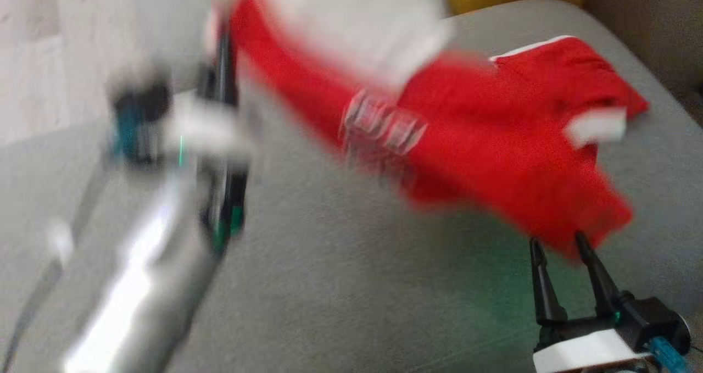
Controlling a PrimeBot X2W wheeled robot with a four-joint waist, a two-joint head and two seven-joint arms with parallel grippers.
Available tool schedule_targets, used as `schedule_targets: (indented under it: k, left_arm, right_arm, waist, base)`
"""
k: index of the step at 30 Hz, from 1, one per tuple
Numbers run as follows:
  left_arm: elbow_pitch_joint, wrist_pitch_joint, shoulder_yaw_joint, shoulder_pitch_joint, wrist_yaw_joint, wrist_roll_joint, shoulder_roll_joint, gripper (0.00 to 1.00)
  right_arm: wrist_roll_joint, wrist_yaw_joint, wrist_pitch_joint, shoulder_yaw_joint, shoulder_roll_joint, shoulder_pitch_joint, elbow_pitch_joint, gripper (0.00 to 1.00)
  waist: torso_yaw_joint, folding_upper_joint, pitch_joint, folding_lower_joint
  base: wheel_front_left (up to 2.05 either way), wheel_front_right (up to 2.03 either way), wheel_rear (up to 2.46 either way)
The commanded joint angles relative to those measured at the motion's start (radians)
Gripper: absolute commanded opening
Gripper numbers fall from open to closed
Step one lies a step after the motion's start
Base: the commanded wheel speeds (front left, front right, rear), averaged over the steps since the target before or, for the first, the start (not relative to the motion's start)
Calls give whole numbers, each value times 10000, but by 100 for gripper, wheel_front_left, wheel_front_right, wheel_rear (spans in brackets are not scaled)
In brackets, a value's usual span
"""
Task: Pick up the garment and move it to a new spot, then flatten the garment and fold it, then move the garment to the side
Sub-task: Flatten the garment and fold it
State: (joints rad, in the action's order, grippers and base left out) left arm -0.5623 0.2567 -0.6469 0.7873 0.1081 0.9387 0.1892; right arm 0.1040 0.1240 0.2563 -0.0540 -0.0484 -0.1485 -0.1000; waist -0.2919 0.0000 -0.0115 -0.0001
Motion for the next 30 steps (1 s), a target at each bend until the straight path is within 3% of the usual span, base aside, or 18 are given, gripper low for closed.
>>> schedule_targets:
  k: [1, 3, 4, 6, 11, 15, 19, 23, 27, 30]
  left_arm:
    - [307, 49, 524, -1114, 183, -459, 561, 0]
    - [298, 49, 951, -2644, 255, -632, 606, 0]
    - [266, 49, 1203, -3269, 256, -686, 589, 5]
    - [195, 50, 1684, -4236, 241, -828, 525, 100]
    - [519, 50, 2518, -5279, 87, -1289, 426, 100]
    - [1179, 50, 2840, -5470, 84, -2179, 881, 100]
    - [2255, -513, 2524, -4610, 106, -3194, 2130, 100]
    - [3028, -2127, 2362, -3948, 386, -3794, 3356, 100]
    - [3703, -3740, 2638, -4402, 705, -3460, 4325, 100]
    - [4239, -4314, 2944, -5128, 964, -3109, 4837, 100]
  right_arm:
    - [-198, 67, 55, -329, -93, 478, 385, 100]
    - [-299, 67, 55, -359, -144, 568, 400, 100]
    - [-336, 67, 55, -347, -173, 593, 401, 100]
    - [-372, 67, 55, -273, -217, 614, 399, 100]
    - [-385, 67, 55, -146, -248, 608, 426, 100]
    - [-365, 67, 55, -174, -238, 610, 439, 100]
    - [-343, 67, 55, -333, -235, 718, 438, 100]
    - [-360, 67, 55, -353, -230, 877, 446, 100]
    - [-343, 67, 55, -230, -212, 1000, 547, 100]
    - [-310, 67, 55, -90, -181, 956, 635, 100]
  waist:
    - [708, 0, -561, 1]
    - [948, 0, -685, 1]
    - [1067, 0, -723, 1]
    - [1292, 0, -777, 1]
    - [1672, 0, -795, 1]
    - [1842, 0, -799, 1]
    - [1749, 0, -907, 1]
    - [1371, 0, -970, 1]
    - [977, 0, -1021, 1]
    - [903, 0, -1103, 1]
  base:
    - [0, 0, 0]
    - [0, 0, 0]
    - [0, 0, 0]
    - [0, 0, 0]
    - [0, 0, 0]
    - [0, 0, 0]
    - [0, 0, 0]
    - [0, 0, 0]
    - [0, 0, 0]
    - [0, 0, 0]
